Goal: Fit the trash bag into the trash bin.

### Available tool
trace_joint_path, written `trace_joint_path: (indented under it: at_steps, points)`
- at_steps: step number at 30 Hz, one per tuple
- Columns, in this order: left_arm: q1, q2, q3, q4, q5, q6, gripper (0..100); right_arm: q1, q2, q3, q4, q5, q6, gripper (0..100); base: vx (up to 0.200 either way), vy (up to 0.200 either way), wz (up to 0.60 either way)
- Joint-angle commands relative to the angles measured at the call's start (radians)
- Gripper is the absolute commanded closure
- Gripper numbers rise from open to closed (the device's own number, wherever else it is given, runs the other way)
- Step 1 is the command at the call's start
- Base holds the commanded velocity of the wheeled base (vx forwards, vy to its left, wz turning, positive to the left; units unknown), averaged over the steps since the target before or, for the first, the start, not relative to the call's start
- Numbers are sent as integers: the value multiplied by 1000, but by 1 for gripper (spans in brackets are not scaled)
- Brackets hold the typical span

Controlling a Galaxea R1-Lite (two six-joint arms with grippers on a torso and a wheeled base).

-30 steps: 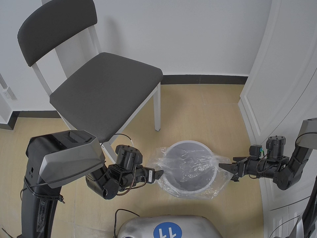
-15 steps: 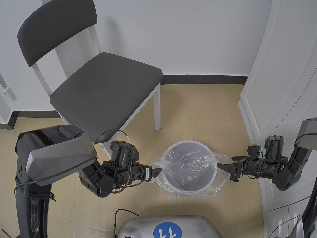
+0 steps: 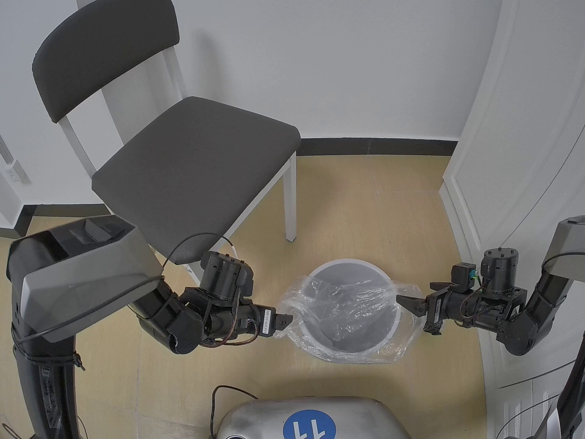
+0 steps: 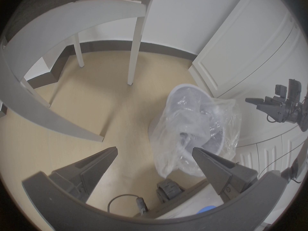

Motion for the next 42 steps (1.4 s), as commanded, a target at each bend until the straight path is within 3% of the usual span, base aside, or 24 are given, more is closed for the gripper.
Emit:
trace_joint_path:
  at_steps: [1,6,42]
  points:
    - [0,-79,-39,100,-2,-4,0,50,-20,-2,0,-66,-19,0,0,0,0]
    - [0,-89,-53,140,0,-9,0,72,-31,3,-2,-118,-49,0,0,0,0]
    - [-15,-99,-45,143,0,-8,0,96,-36,13,-2,-143,-68,0,0,0,0]
